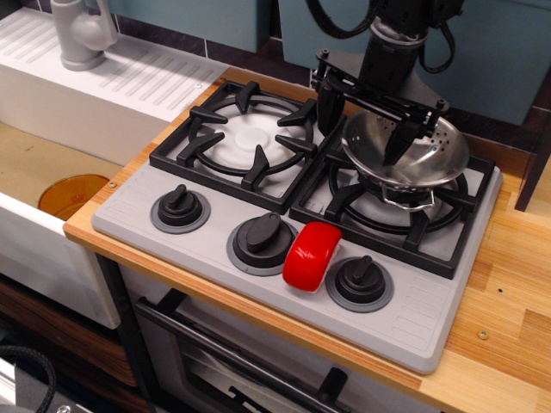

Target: End effector transition from pot or pan to object

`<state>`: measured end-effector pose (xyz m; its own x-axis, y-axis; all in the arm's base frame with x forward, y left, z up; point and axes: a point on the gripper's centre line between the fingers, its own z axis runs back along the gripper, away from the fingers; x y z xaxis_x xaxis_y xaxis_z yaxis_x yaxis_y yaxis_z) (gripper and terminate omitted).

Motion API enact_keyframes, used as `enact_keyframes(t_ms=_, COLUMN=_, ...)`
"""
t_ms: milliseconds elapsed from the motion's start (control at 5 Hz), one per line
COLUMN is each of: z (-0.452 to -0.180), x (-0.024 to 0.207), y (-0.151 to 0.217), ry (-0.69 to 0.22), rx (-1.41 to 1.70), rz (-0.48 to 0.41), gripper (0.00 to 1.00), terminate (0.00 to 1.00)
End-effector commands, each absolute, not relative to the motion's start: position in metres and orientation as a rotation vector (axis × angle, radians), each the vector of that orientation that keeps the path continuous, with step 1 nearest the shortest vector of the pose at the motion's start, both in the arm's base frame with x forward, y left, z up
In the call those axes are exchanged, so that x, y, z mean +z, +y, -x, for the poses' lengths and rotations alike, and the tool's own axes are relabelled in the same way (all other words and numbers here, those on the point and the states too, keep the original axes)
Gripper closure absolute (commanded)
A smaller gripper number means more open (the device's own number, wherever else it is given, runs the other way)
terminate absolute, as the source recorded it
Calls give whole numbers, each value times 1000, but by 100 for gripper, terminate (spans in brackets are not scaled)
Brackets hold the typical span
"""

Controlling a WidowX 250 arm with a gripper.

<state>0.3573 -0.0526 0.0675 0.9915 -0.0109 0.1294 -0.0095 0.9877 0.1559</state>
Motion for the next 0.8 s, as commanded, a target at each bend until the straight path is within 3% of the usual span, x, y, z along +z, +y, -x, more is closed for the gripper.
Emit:
enact_keyframes(t_ms=0, z=-357, x=68, y=-53, ry=-130, rx=-1, rz=-157, gripper=0, terminate=0)
enact_keyframes(t_ms=600, z=-354, x=132, y=-66, ry=-86, rx=18, rz=-154, gripper=0, terminate=0)
